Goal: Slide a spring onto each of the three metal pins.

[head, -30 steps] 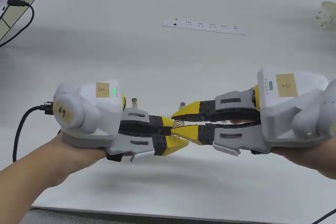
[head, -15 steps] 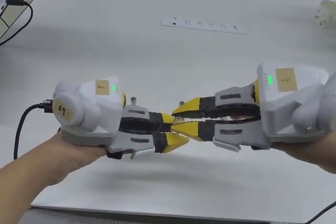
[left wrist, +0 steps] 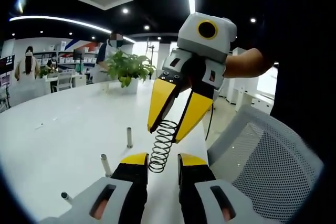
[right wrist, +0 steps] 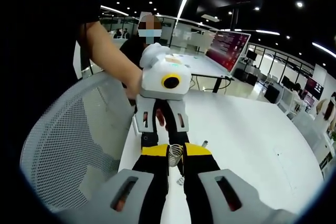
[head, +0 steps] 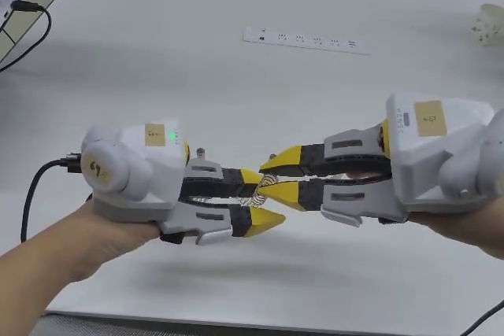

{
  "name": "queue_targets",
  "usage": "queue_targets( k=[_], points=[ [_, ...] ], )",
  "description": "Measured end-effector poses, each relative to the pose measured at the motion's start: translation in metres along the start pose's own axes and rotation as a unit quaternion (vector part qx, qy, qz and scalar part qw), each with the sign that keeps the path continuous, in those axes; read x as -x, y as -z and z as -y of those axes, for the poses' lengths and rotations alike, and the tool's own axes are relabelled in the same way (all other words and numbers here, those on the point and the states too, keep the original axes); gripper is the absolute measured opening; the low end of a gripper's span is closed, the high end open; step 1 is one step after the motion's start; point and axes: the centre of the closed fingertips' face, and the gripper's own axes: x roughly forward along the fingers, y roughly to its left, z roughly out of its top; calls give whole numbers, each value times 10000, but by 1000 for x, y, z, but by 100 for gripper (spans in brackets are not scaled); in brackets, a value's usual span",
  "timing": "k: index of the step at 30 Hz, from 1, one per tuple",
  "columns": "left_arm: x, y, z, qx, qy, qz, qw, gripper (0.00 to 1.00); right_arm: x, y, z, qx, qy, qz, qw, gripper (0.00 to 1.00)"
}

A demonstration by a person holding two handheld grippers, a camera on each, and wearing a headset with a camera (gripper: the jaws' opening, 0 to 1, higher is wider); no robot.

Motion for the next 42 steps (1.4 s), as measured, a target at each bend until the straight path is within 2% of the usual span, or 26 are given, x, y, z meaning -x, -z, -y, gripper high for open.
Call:
queue_targets(
  k=[8, 13, 16, 22, 26, 32, 35, 42],
  points=[
    [3, 6, -5, -19, -95, -121, 9999, 20, -1, 1, -2, 98, -88, -111, 9999, 7],
    [15, 9, -8, -45, -221, -217, 9995, 27, -1, 1, -2, 146, -120, -167, 9997, 7],
    [23, 13, -13, 74, -335, -282, 9990, 30, -1, 3, 0, 79, -114, -208, 9997, 7],
    [34, 13, -23, 88, -605, -233, 9979, 37, -1, 4, 1, 131, -105, -235, 9996, 7],
    [38, 11, -27, 131, -730, -181, 9971, 45, -1, 6, 1, 166, -107, -287, 9994, 7],
    [46, 15, -31, 58, -914, -227, 9955, 54, 1, 8, 5, 149, -40, -301, 9994, 7],
    [54, 19, -37, -68, -1165, -315, 9927, 64, 3, 10, 7, 130, 2, -327, 9994, 7],
    [74, 20, -51, -60, -1569, -267, 9872, 78, 8, 17, 11, 78, 92, -397, 9991, 7]
  ],
)
